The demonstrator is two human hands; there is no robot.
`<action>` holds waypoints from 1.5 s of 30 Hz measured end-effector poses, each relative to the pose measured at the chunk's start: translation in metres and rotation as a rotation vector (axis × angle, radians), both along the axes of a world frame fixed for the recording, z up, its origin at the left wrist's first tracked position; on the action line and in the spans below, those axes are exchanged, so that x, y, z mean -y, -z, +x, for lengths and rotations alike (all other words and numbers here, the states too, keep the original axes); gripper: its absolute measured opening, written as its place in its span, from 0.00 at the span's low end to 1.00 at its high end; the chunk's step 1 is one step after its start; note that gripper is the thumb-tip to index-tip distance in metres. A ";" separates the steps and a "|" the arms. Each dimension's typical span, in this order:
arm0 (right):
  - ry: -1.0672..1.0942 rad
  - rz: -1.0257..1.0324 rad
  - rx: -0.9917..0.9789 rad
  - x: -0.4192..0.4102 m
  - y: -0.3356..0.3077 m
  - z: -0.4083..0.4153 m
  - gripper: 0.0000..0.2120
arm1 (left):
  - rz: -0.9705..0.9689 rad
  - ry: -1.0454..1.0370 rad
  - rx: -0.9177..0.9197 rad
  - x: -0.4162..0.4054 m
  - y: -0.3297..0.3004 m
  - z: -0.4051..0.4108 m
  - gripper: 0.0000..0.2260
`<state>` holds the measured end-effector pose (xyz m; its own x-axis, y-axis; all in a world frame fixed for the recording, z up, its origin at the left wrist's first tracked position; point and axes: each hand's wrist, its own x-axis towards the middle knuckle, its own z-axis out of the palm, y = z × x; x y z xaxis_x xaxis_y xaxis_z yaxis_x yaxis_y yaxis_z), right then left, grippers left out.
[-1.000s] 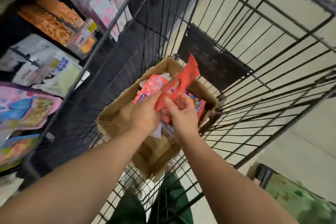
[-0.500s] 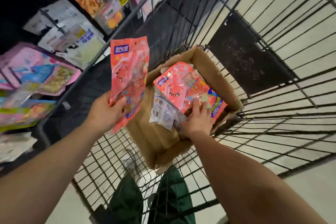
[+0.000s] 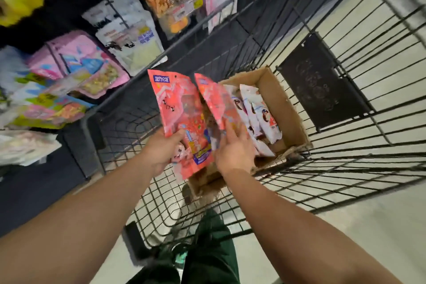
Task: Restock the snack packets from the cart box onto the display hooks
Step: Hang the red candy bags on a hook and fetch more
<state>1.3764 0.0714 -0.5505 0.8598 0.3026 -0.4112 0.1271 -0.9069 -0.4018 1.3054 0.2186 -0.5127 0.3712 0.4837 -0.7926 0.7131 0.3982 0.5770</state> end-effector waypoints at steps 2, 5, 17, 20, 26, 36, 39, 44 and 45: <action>-0.140 0.066 0.037 -0.011 -0.021 -0.037 0.25 | -0.057 -0.072 0.098 0.004 -0.010 -0.007 0.07; -0.297 0.145 0.087 -0.025 -0.054 -0.090 0.26 | -0.053 -0.108 0.215 -0.002 -0.029 -0.035 0.12; -0.858 0.461 0.295 -0.079 -0.170 -0.335 0.34 | 0.308 -0.477 0.639 -0.049 -0.155 -0.334 0.10; -1.007 0.612 0.272 -0.095 -0.200 -0.400 0.30 | 0.406 -0.555 0.655 -0.052 -0.188 -0.435 0.08; -1.227 0.719 0.278 -0.157 -0.271 -0.541 0.23 | 0.624 -0.759 0.643 -0.049 -0.246 -0.633 0.16; -1.124 0.838 -0.584 -0.252 -0.326 -0.731 0.14 | 0.692 -1.110 0.575 -0.046 -0.254 -0.840 0.08; -1.069 0.792 -0.871 -0.292 -0.321 -0.786 0.13 | 0.664 -1.178 0.573 -0.064 -0.250 -0.892 0.13; -1.184 0.718 -1.079 -0.373 -0.317 -0.878 0.09 | 0.637 -1.209 0.558 -0.114 -0.252 -0.977 0.16; -1.200 0.696 -1.097 -0.389 -0.317 -0.898 0.09 | 0.635 -1.245 0.553 -0.124 -0.255 -0.995 0.13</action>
<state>0.4784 0.4607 -0.2339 -0.5043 0.8545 -0.1246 -0.0355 -0.1647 -0.9857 0.3102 0.3424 -0.2573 -0.3504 0.9063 -0.2363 -0.2430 0.1557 0.9574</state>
